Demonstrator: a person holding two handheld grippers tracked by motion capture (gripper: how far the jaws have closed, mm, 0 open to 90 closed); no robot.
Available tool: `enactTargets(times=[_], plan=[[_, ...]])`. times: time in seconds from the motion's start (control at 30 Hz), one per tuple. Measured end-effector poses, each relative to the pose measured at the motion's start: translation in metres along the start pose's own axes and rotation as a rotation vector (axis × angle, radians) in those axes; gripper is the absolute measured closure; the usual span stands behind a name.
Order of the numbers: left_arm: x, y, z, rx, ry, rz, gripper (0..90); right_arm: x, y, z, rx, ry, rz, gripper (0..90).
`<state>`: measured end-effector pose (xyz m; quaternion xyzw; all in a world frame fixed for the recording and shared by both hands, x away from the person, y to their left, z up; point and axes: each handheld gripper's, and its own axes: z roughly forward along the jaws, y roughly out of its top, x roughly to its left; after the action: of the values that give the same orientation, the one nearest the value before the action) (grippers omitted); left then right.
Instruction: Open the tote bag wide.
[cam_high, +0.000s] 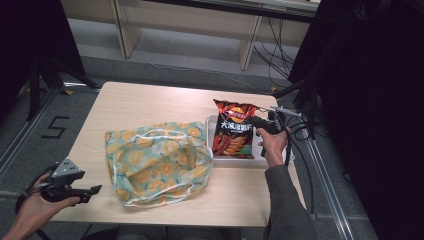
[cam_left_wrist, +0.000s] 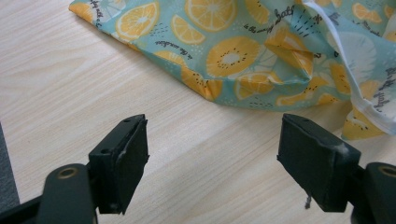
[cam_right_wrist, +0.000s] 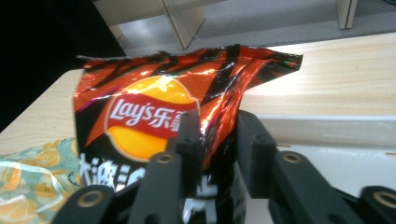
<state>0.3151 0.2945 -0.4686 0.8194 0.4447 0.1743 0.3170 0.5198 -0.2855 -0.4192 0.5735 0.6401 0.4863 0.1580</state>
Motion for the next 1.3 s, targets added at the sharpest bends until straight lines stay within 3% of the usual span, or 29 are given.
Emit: enactTargets(times=[0.07, 0.1, 0.2, 0.23, 0.27, 0.33, 0.37, 0.47, 0.5, 0.53, 0.57, 0.63, 0.67, 0.73, 0.77, 0.83, 0.9, 0.93, 0.97, 1.07, 1.1, 1.3], plan=[[0.001, 0.000, 0.000, 0.010, 0.000, 0.011, 23.9, -0.003, 0.000, 0.002, -0.018, 0.000, -0.032, 69.3], [0.001, 0.000, 0.000, 0.010, 0.001, 0.011, 23.8, 0.000, 0.001, -0.001, -0.014, -0.001, -0.002, 68.6], [0.000, 0.000, -0.001, 0.008, 0.007, 0.012, 23.8, 0.001, 0.002, -0.003, -0.035, 0.009, 0.002, 68.5], [-0.001, 0.000, 0.000, 0.003, 0.010, 0.003, 23.9, 0.004, 0.001, -0.005, -0.025, 0.009, 0.031, 68.0], [-0.001, 0.000, 0.000, -0.004, 0.013, -0.006, 23.9, 0.001, 0.002, -0.004, -0.041, 0.015, -0.020, 67.6], [-0.001, 0.000, 0.001, -0.008, 0.011, -0.008, 23.9, 0.008, 0.003, -0.008, -0.008, 0.023, 0.011, 65.8], [0.001, 0.000, -0.001, 0.010, 0.002, 0.012, 23.9, 0.007, 0.005, -0.007, -0.028, 0.019, -0.062, 65.1], [0.001, 0.000, -0.001, 0.007, 0.004, 0.006, 23.9, 0.017, 0.008, -0.010, -0.031, 0.027, -0.115, 61.8], [0.001, 0.000, 0.000, 0.004, 0.003, -0.003, 23.8, 0.026, 0.008, -0.013, -0.013, 0.031, -0.077, 60.7], [0.001, 0.000, 0.000, 0.004, 0.003, -0.001, 23.8, 0.030, 0.009, -0.013, -0.021, 0.043, -0.109, 59.6], [0.000, 0.000, -0.001, 0.004, 0.003, -0.002, 23.9, 0.034, 0.009, -0.015, -0.010, 0.042, -0.108, 58.5], [0.000, 0.000, -0.001, 0.004, 0.006, 0.009, 23.8, 0.043, 0.008, -0.017, -0.014, 0.056, -0.150, 56.6], [0.000, 0.000, -0.001, 0.004, 0.007, 0.011, 23.8, 0.046, 0.008, -0.018, -0.019, 0.065, -0.201, 55.1], [0.000, 0.000, -0.001, 0.003, 0.007, 0.010, 23.8, 0.057, 0.006, -0.021, -0.004, 0.079, -0.189, 53.4], [0.000, 0.000, -0.001, 0.003, 0.007, 0.010, 23.8, 0.060, 0.005, -0.021, -0.014, 0.088, -0.252, 52.7], [0.000, 0.000, -0.001, 0.004, 0.008, 0.009, 23.7, 0.071, 0.002, -0.026, 0.021, 0.089, -0.229, 51.2], [0.000, 0.000, -0.001, 0.005, 0.008, 0.010, 23.7, 0.077, 0.001, -0.026, 0.004, 0.116, -0.291, 50.4], [0.000, 0.000, -0.001, 0.002, 0.008, 0.007, 23.7, 0.081, -0.001, -0.027, 0.008, 0.122, -0.279, 49.9], [0.000, 0.001, -0.001, 0.005, 0.008, 0.007, 23.7, 0.086, -0.002, -0.028, 0.006, 0.123, -0.308, 49.3], [0.000, 0.000, -0.001, 0.003, 0.008, 0.006, 23.7, 0.096, -0.005, -0.029, 0.016, 0.149, -0.334, 48.3], [0.000, 0.001, -0.001, 0.005, 0.008, 0.006, 23.7, 0.100, -0.007, -0.030, 0.016, 0.159, -0.321, 48.2], [0.000, 0.001, -0.002, -0.002, 0.009, 0.008, 23.7, 0.109, -0.014, -0.027, 0.026, 0.187, -0.349, 47.4]])
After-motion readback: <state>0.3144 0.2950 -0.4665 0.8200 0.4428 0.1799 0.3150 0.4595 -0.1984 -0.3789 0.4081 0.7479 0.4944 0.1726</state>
